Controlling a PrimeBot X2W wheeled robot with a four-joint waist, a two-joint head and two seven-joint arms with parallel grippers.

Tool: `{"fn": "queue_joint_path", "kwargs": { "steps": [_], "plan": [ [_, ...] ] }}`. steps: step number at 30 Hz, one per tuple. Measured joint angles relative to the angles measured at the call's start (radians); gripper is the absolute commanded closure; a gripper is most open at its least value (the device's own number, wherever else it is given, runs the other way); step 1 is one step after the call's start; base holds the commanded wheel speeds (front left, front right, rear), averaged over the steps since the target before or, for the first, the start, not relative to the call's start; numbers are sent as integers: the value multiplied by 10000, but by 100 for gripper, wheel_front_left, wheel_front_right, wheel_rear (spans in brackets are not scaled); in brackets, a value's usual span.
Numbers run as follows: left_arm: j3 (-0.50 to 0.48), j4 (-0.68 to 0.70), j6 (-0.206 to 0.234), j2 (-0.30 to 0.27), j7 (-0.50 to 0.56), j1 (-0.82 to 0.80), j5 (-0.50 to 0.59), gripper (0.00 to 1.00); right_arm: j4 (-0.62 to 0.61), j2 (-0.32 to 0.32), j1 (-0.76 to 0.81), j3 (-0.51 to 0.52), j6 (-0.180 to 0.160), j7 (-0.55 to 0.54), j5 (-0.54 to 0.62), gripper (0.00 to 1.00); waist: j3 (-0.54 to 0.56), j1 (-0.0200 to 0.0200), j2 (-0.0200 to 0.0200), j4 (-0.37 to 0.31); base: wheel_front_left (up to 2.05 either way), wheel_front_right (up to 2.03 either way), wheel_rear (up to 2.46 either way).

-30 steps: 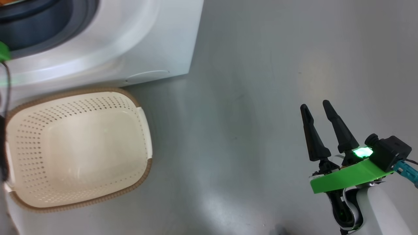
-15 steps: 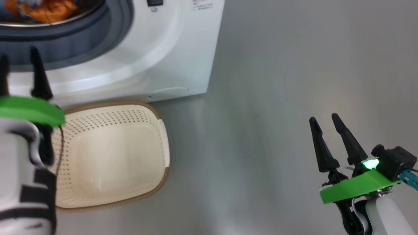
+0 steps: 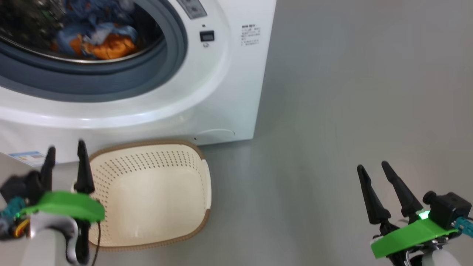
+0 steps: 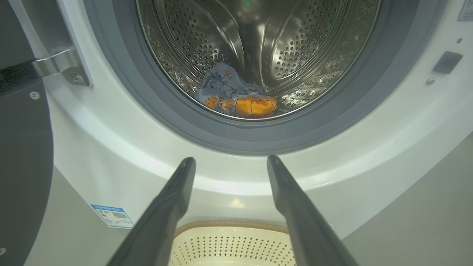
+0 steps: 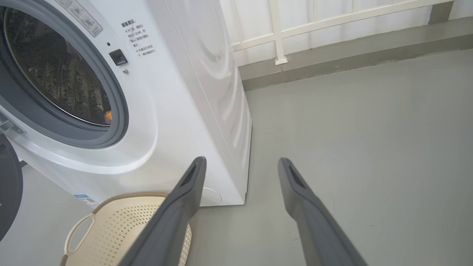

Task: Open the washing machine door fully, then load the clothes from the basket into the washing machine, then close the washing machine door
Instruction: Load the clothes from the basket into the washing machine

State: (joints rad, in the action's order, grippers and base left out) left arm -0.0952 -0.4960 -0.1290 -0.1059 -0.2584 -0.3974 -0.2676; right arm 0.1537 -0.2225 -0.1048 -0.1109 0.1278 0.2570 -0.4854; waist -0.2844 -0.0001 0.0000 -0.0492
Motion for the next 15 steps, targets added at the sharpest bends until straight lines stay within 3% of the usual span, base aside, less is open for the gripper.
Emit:
{"fn": "queue_joint_path", "kwargs": {
  "steps": [15],
  "plan": [
    [6,1628,0,128,2,3122,192,0,79,-167,1285,188,0,0,-102,0,1612,1,0,455,0,0,0]
  ]
}}
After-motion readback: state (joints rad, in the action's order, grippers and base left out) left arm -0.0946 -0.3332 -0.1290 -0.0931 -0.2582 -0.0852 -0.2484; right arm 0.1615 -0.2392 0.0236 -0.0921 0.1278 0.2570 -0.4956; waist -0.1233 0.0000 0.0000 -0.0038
